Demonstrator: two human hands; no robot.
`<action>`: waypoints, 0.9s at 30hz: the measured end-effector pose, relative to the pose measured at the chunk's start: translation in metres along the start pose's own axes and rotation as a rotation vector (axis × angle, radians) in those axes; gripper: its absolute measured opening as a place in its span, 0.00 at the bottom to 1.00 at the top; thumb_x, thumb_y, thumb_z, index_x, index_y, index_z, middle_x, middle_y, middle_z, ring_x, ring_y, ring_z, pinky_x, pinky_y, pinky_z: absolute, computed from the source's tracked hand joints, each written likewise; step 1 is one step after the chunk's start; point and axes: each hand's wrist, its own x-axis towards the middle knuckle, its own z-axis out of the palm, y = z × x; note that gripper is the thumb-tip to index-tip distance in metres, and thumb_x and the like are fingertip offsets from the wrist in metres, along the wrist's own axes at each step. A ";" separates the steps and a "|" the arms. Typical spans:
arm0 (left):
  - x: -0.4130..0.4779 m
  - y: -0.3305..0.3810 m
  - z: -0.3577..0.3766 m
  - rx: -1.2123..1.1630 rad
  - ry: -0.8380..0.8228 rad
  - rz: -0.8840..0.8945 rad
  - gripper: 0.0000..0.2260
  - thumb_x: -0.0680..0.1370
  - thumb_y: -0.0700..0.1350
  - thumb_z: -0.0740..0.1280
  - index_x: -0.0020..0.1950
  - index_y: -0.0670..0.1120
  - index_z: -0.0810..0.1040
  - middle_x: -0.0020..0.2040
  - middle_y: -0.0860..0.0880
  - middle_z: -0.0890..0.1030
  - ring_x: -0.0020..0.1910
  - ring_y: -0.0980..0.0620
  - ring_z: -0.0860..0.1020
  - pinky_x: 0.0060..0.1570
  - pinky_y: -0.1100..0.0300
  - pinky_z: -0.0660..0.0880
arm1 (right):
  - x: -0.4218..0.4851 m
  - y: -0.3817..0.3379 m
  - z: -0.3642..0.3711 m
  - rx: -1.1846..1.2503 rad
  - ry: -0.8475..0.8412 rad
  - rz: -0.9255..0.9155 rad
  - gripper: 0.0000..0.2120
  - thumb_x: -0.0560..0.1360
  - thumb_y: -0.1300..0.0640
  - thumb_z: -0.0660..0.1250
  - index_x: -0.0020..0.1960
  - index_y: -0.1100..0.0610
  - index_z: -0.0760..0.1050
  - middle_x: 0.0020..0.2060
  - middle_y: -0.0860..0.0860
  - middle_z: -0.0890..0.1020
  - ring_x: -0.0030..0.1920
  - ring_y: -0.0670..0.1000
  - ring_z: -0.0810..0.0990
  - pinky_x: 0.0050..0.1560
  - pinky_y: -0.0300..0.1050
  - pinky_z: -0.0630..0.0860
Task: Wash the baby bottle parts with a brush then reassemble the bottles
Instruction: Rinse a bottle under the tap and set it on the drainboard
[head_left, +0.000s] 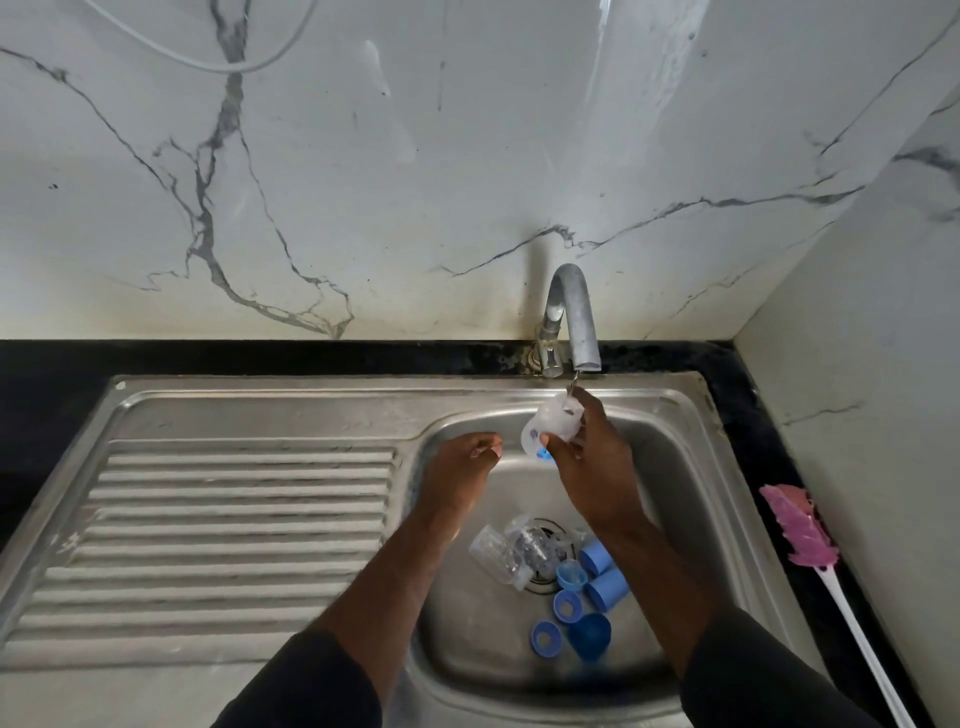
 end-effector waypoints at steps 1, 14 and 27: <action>0.001 0.000 0.000 0.006 0.001 0.003 0.22 0.70 0.56 0.66 0.60 0.49 0.84 0.56 0.51 0.85 0.57 0.50 0.81 0.63 0.46 0.77 | 0.001 -0.001 0.000 0.011 -0.021 -0.008 0.30 0.73 0.58 0.75 0.72 0.50 0.69 0.61 0.46 0.79 0.60 0.46 0.78 0.61 0.44 0.75; -0.002 -0.008 -0.004 0.109 0.004 0.121 0.11 0.72 0.46 0.63 0.32 0.46 0.63 0.28 0.54 0.63 0.30 0.53 0.62 0.33 0.52 0.59 | -0.001 0.010 -0.005 -0.023 0.009 -0.039 0.29 0.73 0.60 0.75 0.71 0.52 0.70 0.62 0.49 0.80 0.62 0.49 0.78 0.63 0.45 0.75; 0.002 0.004 -0.003 0.092 0.041 0.099 0.10 0.76 0.49 0.64 0.49 0.49 0.84 0.50 0.46 0.85 0.55 0.45 0.82 0.61 0.45 0.76 | 0.001 0.011 0.004 0.005 -0.203 0.010 0.28 0.73 0.63 0.74 0.69 0.50 0.71 0.59 0.46 0.79 0.61 0.50 0.79 0.61 0.46 0.76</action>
